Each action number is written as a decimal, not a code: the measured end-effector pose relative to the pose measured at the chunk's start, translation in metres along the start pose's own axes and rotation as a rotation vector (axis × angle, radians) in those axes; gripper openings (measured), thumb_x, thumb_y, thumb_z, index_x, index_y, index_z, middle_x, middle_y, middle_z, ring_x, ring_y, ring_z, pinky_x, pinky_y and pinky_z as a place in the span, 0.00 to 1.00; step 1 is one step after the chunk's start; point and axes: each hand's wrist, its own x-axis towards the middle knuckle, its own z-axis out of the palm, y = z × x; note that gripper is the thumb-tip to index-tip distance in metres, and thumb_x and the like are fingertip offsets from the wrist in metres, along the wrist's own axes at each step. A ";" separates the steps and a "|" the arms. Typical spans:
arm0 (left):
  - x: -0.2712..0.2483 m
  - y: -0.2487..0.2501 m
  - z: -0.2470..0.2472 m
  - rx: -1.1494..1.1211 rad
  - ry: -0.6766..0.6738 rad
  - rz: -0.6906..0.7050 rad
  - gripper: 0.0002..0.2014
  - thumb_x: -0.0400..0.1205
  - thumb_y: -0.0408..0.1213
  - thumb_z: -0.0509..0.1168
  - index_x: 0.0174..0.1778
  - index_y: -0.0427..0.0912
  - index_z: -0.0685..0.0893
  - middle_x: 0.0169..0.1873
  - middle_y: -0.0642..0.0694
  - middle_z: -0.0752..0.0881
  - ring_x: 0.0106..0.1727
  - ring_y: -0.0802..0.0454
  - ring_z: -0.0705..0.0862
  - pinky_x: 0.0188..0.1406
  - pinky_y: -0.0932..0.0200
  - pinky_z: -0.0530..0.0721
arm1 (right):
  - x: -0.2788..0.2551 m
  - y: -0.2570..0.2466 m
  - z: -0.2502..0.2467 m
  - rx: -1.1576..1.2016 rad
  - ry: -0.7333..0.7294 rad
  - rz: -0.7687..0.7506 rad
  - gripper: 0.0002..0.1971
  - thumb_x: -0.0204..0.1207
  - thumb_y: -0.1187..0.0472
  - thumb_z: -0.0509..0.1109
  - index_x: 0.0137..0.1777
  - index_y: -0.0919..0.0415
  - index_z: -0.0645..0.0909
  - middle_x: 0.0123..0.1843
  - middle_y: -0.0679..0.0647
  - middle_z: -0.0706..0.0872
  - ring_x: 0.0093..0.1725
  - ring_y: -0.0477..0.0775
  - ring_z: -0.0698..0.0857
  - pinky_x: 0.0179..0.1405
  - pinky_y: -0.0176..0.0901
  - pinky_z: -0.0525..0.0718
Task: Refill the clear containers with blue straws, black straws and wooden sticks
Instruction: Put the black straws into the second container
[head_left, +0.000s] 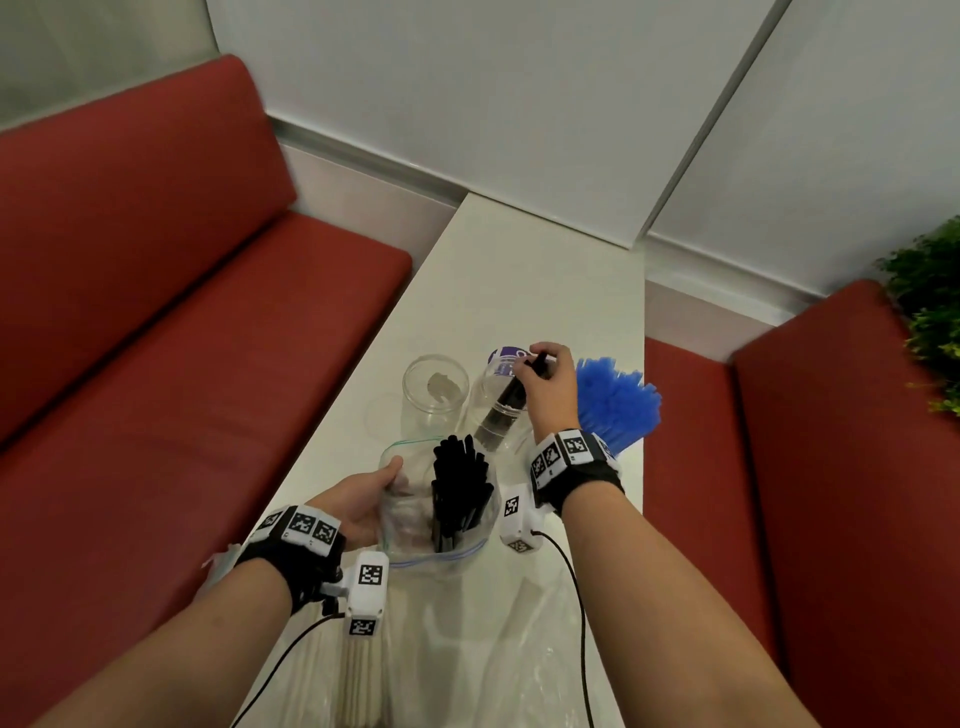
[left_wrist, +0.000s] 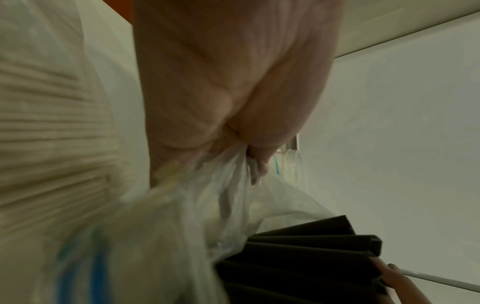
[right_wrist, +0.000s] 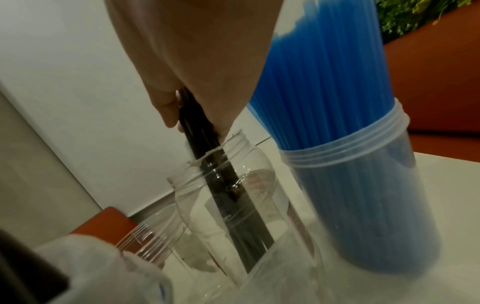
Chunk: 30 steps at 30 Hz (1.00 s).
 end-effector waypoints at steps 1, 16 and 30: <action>-0.001 0.000 0.001 0.003 0.008 0.003 0.21 0.87 0.54 0.58 0.33 0.44 0.73 0.40 0.39 0.81 0.44 0.40 0.84 0.44 0.41 0.88 | -0.002 0.000 -0.002 0.009 -0.008 0.004 0.15 0.77 0.71 0.74 0.55 0.51 0.78 0.50 0.55 0.89 0.47 0.48 0.88 0.49 0.41 0.85; -0.009 -0.008 0.014 0.006 0.053 0.028 0.18 0.88 0.53 0.57 0.39 0.43 0.75 0.45 0.37 0.84 0.48 0.37 0.85 0.54 0.37 0.81 | -0.102 0.013 -0.042 0.086 -0.243 -0.012 0.21 0.80 0.82 0.58 0.64 0.61 0.79 0.57 0.69 0.88 0.56 0.62 0.89 0.57 0.44 0.86; -0.017 -0.024 0.025 -0.095 0.067 -0.001 0.21 0.88 0.52 0.58 0.33 0.43 0.73 0.45 0.33 0.84 0.50 0.37 0.84 0.57 0.34 0.80 | -0.168 0.068 -0.027 -0.227 -0.404 0.096 0.28 0.79 0.76 0.68 0.72 0.47 0.75 0.69 0.47 0.84 0.69 0.38 0.81 0.73 0.35 0.78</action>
